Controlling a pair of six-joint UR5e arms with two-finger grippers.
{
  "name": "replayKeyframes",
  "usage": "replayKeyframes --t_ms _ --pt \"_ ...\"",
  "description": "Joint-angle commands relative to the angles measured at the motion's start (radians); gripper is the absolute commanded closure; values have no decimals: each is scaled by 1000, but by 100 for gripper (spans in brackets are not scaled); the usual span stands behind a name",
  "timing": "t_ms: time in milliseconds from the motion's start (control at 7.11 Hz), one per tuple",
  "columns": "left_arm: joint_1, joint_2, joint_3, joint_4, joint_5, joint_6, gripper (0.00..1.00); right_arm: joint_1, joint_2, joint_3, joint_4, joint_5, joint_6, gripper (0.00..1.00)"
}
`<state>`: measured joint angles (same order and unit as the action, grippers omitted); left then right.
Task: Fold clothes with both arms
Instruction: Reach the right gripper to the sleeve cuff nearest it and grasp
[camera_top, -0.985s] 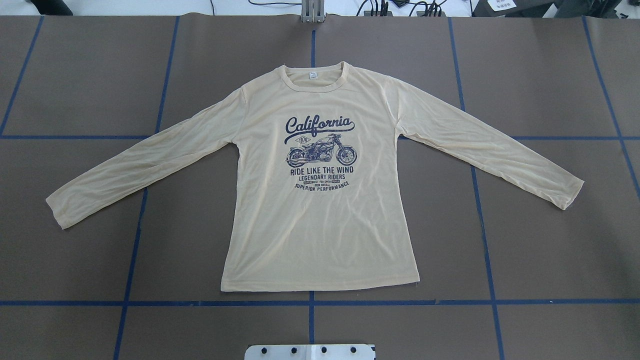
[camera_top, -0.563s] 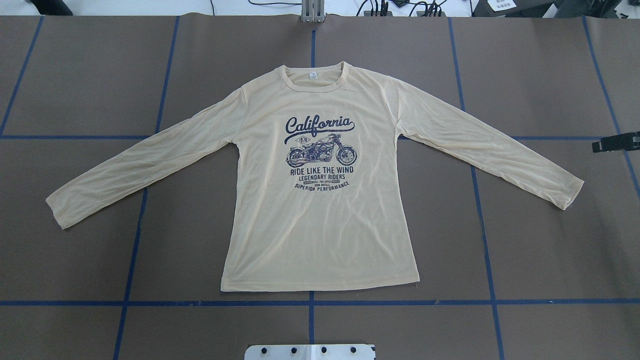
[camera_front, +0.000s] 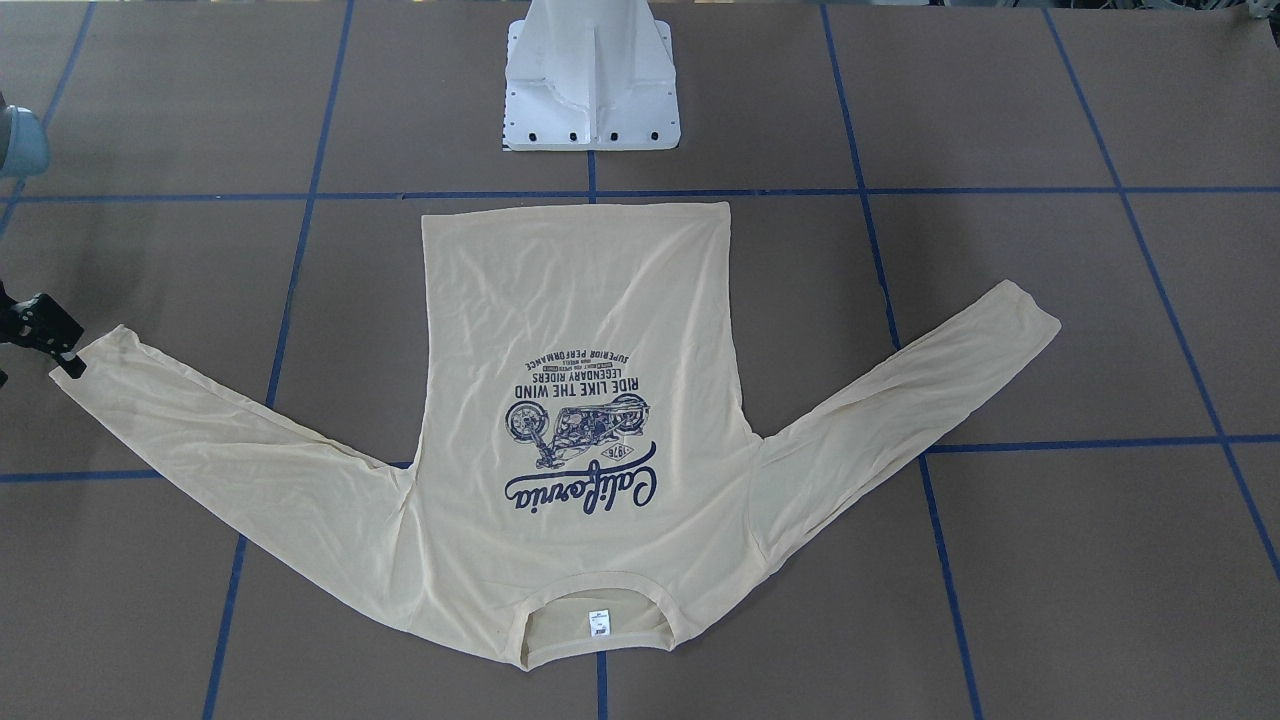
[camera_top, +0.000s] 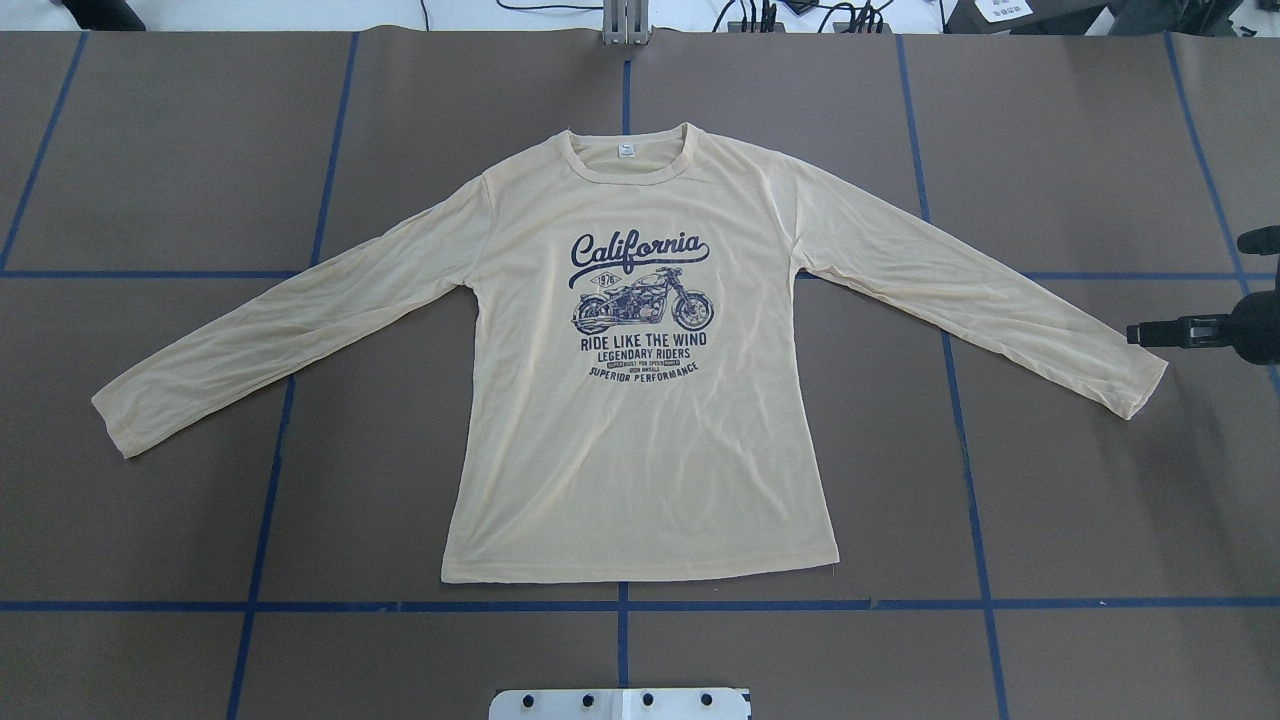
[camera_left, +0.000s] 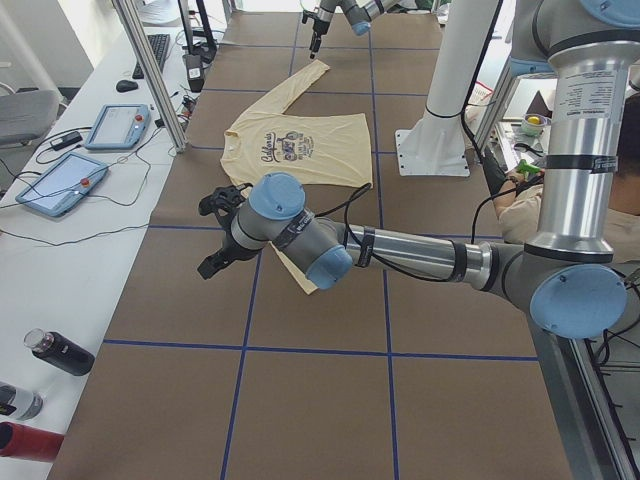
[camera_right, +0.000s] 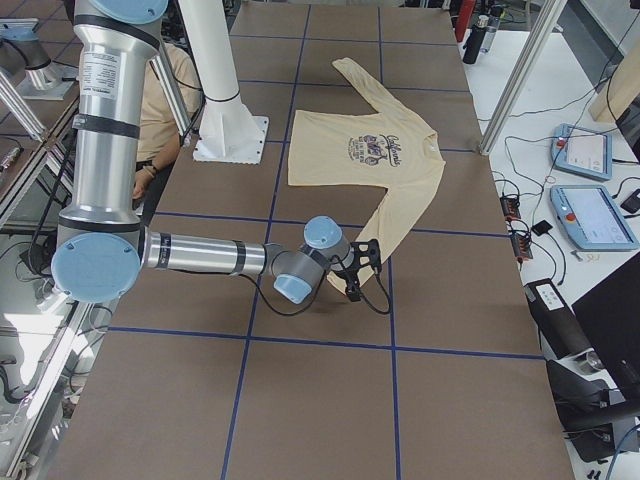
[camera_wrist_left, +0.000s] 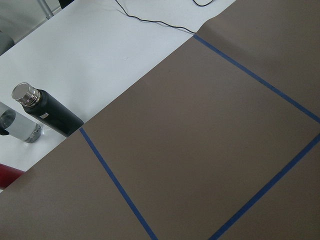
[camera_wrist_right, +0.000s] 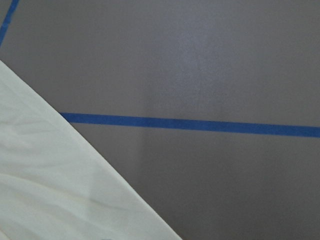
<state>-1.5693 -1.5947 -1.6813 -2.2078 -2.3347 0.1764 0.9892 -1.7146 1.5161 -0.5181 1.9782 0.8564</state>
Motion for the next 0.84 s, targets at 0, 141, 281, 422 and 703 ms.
replayKeyframes --t_ms 0,141,281,422,703 --pt "0 1 5 -1 -2 0 0 -38 -29 -2 7 -36 4 20" --pt "0 1 9 -1 0 0 0 -49 -34 -2 7 -41 4 23" --pt "0 1 9 0 0 0 0 -67 -36 -2 9 -65 4 27" --pt "0 1 11 -1 -2 0 0 -73 -36 -2 7 -73 4 27" --pt "2 1 14 -1 -2 0 0 -75 -34 -2 9 -72 4 37"
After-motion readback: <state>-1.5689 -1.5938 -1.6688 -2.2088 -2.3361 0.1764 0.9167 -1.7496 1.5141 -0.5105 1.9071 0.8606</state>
